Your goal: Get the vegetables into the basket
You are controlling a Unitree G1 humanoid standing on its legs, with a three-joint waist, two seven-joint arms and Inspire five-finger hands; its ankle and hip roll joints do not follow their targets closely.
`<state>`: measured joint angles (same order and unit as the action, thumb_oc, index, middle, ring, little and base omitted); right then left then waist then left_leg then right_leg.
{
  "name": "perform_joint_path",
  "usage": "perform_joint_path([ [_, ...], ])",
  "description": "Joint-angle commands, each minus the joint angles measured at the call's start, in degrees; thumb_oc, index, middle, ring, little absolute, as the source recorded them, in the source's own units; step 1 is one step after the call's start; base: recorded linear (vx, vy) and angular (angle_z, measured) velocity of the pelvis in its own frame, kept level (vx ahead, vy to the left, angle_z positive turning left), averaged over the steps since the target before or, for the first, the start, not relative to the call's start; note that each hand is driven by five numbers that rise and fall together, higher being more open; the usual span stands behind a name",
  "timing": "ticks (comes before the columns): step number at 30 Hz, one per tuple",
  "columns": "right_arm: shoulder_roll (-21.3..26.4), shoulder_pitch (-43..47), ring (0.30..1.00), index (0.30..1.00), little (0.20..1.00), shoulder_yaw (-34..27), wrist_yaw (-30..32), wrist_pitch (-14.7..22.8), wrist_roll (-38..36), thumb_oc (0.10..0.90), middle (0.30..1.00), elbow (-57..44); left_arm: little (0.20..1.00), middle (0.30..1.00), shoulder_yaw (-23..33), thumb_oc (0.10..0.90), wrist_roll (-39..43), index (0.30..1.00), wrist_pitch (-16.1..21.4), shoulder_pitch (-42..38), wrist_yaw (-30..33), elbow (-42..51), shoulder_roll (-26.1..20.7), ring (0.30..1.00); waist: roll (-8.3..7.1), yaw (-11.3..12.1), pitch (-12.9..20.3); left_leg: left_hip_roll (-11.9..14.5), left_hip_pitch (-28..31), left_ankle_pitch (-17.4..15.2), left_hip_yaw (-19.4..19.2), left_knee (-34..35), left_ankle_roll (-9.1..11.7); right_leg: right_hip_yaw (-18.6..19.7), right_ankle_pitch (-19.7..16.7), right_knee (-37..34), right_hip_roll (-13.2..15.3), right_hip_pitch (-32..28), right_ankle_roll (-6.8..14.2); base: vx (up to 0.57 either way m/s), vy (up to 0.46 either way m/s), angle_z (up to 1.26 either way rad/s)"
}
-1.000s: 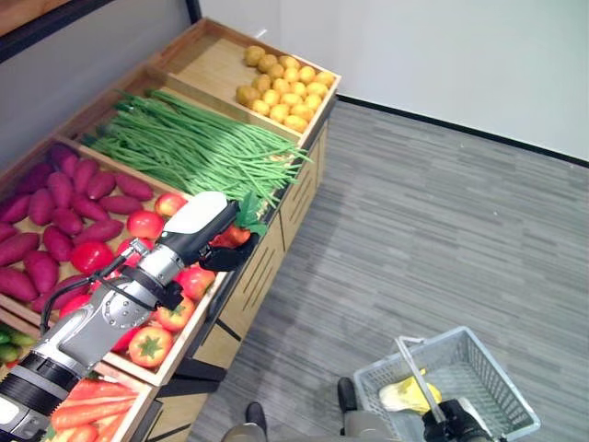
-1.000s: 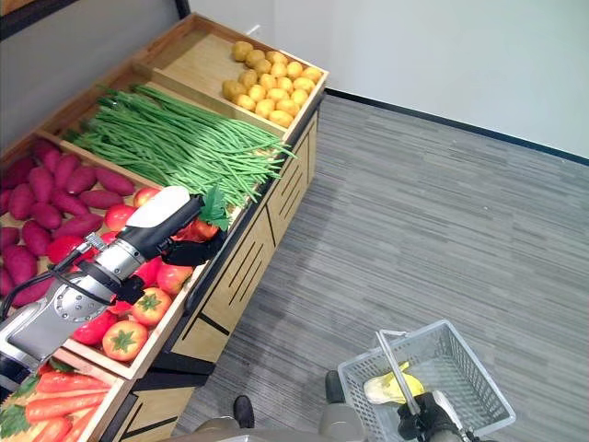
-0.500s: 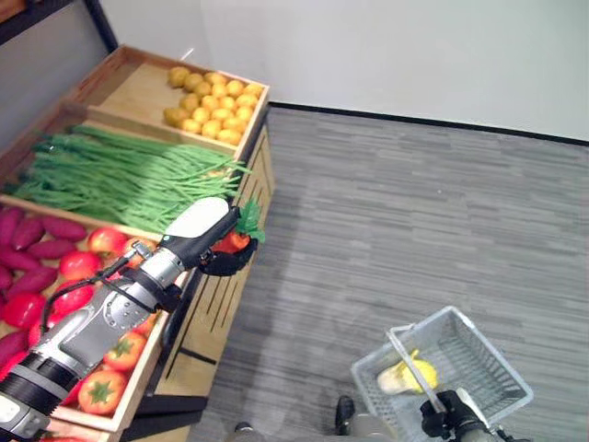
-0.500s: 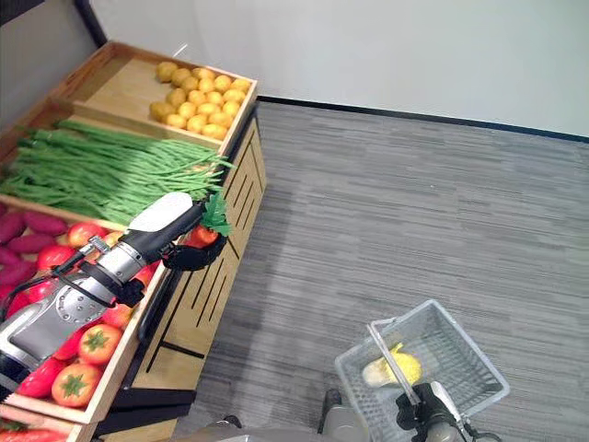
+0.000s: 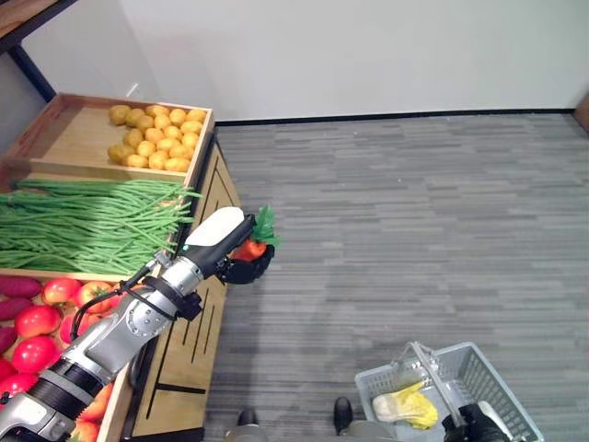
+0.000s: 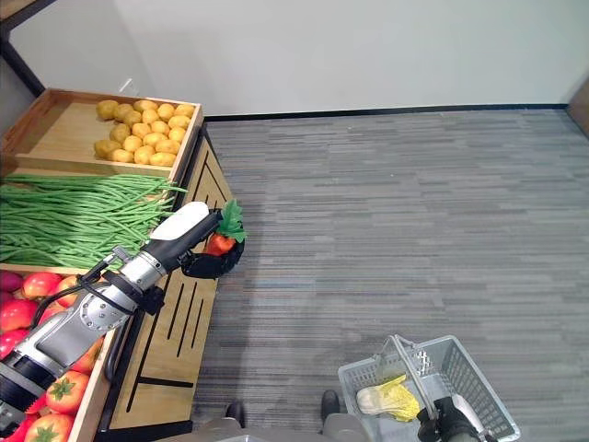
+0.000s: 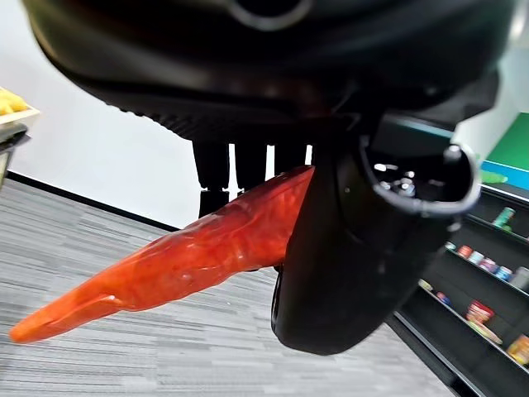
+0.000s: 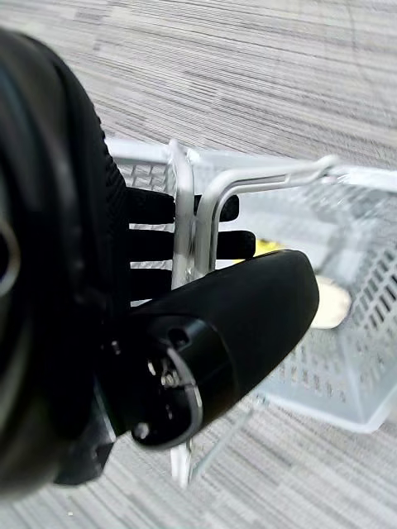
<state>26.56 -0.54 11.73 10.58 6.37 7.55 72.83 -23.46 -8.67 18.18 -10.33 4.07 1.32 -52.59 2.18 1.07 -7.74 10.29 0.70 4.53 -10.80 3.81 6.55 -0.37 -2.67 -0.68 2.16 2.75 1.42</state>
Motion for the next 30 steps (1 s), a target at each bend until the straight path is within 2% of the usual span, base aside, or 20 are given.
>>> perform_joint_path([
  [1, 3.2, 2.38, 0.3, 0.3, 0.3, 1.84, 2.28, 3.09, -2.78, 0.4, 0.3, -3.55, 0.3, 0.3, 4.81, 0.4, 2.74, 0.3, 3.62, -6.35, 4.35, 4.1, -1.48, 0.3, -1.83, 0.57, 0.83, -0.93, -0.29, 1.28, -0.98, -0.69, 0.64, -1.98, -0.29, -0.86, 4.1, -1.91, 6.66, 0.06, 0.137, -0.43],
  [10, 6.21, 5.7, 0.3, 0.3, 0.3, 1.54, 4.52, 4.26, -2.88, 0.4, 0.3, -11.71, 0.3, 0.3, 1.59, 0.4, 3.74, 0.3, 4.97, -8.88, 3.91, 4.13, -3.95, 0.3, -3.1, 0.57, 1.75, -2.83, 2.52, -0.26, -4.24, 1.19, -0.43, 0.39, -2.01, -1.0, 6.22, -1.01, 8.34, 0.03, 0.116, -0.26],
  [16, 12.09, 7.81, 0.3, 0.3, 0.3, 2.1, 5.56, 4.82, -0.14, 0.4, 0.3, -21.56, 0.3, 0.3, -2.27, 0.4, 4.31, 0.3, 5.64, -13.16, 3.77, 4.26, -4.94, 0.3, -3.89, 0.42, 2.87, -3.73, 2.98, -1.17, -4.04, 1.19, -0.81, -0.43, -2.67, -1.38, 7.33, -1.42, 9.06, 0.02, 0.05, 0.03],
  [17, 15.84, 9.16, 0.3, 0.3, 0.3, 2.43, 5.64, 5.44, 1.14, 0.4, 0.3, -29.6, 0.3, 0.3, -5.77, 0.4, 4.52, 0.3, 5.73, -16.03, 3.13, 3.83, -4.38, 0.3, -4.06, 0.0, 3.19, -3.82, 3.26, -1.34, -4.07, 1.19, -0.86, -0.64, -2.94, -1.64, 7.54, -1.59, 9.19, 0.01, 0.026, 0.06],
  [19, 18.13, 10.7, 0.3, 0.3, 0.3, 2.99, 6.03, 6.27, 2.12, 0.4, 0.3, -35.16, 0.3, 0.3, -8.92, 0.4, 4.69, 0.3, 5.84, -18.73, 2.46, 3.91, -3.49, 0.3, -4.19, -0.38, 3.59, -3.76, 3.46, -1.46, -4.07, 1.19, -0.84, -0.77, -2.99, -1.8, 7.53, -1.76, 9.27, 0.02, 0.011, 0.04],
  [24, 21.04, 15.06, 0.3, 0.3, 0.3, 5.82, 5.72, 7.5, 3.5, 0.4, 0.3, -43.48, 0.3, 0.3, -16.27, 0.4, 3.06, 0.3, 6.0, -25.49, 0.99, 3.38, -1.67, 0.3, -4.05, -0.68, 4.07, -3.37, 3.93, -1.51, -4.07, 1.19, -0.65, -1.05, -2.96, -2.24, 7.29, -2.33, 9.21, 0.01, -0.009, -0.03],
  [27, 21.04, 20.18, 0.3, 0.3, 0.3, 7.75, 6.38, 8.12, 2.55, 0.4, 0.3, -46.92, 0.3, 0.3, -21.9, 0.4, 0.59, 0.3, 6.25, -30.74, 0.22, 2.88, 0.38, 0.3, -3.63, -0.93, 4.19, -3.12, 4.27, -1.38, -4.26, 1.19, -0.44, -1.01, -2.91, -2.48, 6.94, -2.63, 9.13, 0.01, -0.014, -0.01],
  [30, 18.55, 29.12, 0.3, 0.3, 0.3, 12.32, 7.22, 7.72, 1.07, 0.4, 0.3, -45.88, 0.3, 0.3, -27.91, 0.4, -2.18, 0.3, 5.77, -35.82, -1.03, 0.16, 4.3, 0.3, -2.87, -1.01, 4.52, -2.5, 4.48, -1.08, -4.7, 1.19, -0.04, -0.89, -2.71, -2.8, 6.38, -3.0, 8.79, 0.01, -0.043, -0.03],
])
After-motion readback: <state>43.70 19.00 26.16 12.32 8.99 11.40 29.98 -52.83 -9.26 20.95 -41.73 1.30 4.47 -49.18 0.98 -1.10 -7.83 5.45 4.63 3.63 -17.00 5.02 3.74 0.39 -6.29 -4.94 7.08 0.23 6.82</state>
